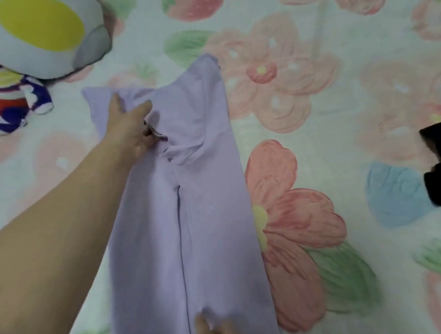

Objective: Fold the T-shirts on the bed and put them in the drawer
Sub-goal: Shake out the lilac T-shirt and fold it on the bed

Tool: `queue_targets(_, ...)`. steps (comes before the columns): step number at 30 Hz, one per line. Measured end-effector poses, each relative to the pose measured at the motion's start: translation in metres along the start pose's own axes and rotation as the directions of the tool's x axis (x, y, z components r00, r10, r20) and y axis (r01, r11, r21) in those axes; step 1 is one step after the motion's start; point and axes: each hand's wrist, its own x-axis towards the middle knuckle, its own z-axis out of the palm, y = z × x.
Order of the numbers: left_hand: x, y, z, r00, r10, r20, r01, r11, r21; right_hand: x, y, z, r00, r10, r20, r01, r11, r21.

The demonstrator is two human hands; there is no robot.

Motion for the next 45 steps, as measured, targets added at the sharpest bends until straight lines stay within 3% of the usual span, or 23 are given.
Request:
queue_targets(2, -0.004, -0.008, -0.008, 0.997, 0.043, 0.07, -0.052, 0.988, 0.147, 0.021, 0.005, -0.056, 0.995, -0.079, 0.056, 0.08, 0.997, -0.009)
queue_targets(3, -0.005, -0.013, -0.012, 0.989, 0.05, 0.14, -0.079, 0.975, 0.209, 0.024, 0.001, -0.065, 0.994, -0.106, -0.032, 0.105, 0.994, -0.031)
queue_targets(5, -0.012, -0.018, -0.017, 0.963, 0.056, 0.265, -0.153, 0.92, 0.36, 0.025, 0.003, -0.055, 0.994, -0.099, 0.038, 0.102, 0.991, -0.089)
queue_targets(7, -0.018, -0.027, -0.015, 0.937, 0.118, 0.328, -0.288, 0.794, 0.536, 0.011, 0.014, -0.042, 0.983, -0.174, 0.059, 0.182, 0.964, -0.195)
queue_targets(10, -0.033, -0.034, -0.02, 0.892, 0.408, 0.194, -0.427, 0.622, 0.656, -0.01, 0.037, -0.027, 0.939, -0.314, 0.142, 0.341, 0.906, -0.251)
queue_targets(12, -0.053, -0.042, -0.036, 0.812, 0.552, 0.189, -0.506, 0.504, 0.7, -0.021, 0.044, -0.031, 0.901, -0.383, 0.204, 0.422, 0.885, -0.198)
queue_targets(14, -0.086, -0.066, -0.058, 0.728, 0.623, 0.287, -0.576, 0.329, 0.749, -0.02, 0.043, -0.039, 0.886, -0.437, 0.157, 0.453, 0.887, -0.089)
queue_targets(16, -0.126, -0.098, -0.082, 0.686, 0.619, 0.383, -0.599, 0.181, 0.78, -0.001, 0.036, -0.05, 0.904, -0.426, 0.03, 0.426, 0.905, 0.021)
queue_targets(19, -0.169, -0.142, -0.105, 0.767, 0.522, 0.373, -0.48, 0.082, 0.873, 0.057, 0.019, -0.051, 0.929, -0.368, -0.032, 0.364, 0.927, -0.095)
queue_targets(22, -0.187, -0.164, -0.112, 0.811, 0.42, 0.408, -0.431, -0.044, 0.901, 0.101, 0.007, -0.033, 0.917, -0.37, 0.148, 0.394, 0.898, -0.198)
queue_targets(25, -0.206, -0.18, -0.126, 0.792, 0.305, 0.529, -0.512, -0.139, 0.848, 0.076, 0.029, -0.022, 0.811, -0.496, 0.309, 0.579, 0.751, -0.317)
queue_targets(29, -0.249, -0.198, -0.16, 0.727, 0.155, 0.669, -0.644, -0.185, 0.742, -0.005, 0.07, -0.035, 0.638, -0.622, 0.453, 0.746, 0.645, -0.165)
queue_targets(31, -0.267, -0.199, -0.172, 0.709, 0.122, 0.695, -0.675, -0.17, 0.718, -0.029, 0.083, -0.044, 0.595, -0.656, 0.465, 0.772, 0.627, -0.102)
queue_targets(33, -0.277, -0.195, -0.178, 0.697, 0.129, 0.706, -0.694, -0.129, 0.709, -0.038, 0.084, -0.052, 0.614, -0.67, 0.417, 0.754, 0.655, -0.059)
queue_targets(37, -0.284, -0.186, -0.181, 0.715, 0.212, 0.666, -0.684, 0.019, 0.729, -0.036, 0.064, -0.061, 0.72, -0.617, 0.317, 0.663, 0.746, -0.056)
queue_targets(41, -0.291, -0.185, -0.177, 0.731, 0.235, 0.641, -0.671, 0.073, 0.738, -0.029, 0.053, -0.054, 0.774, -0.594, 0.22, 0.616, 0.786, -0.044)
queue_targets(45, -0.294, -0.183, -0.173, 0.757, 0.207, 0.62, -0.65, 0.127, 0.75, -0.032, 0.056, -0.059, 0.747, -0.615, 0.251, 0.651, 0.754, -0.091)
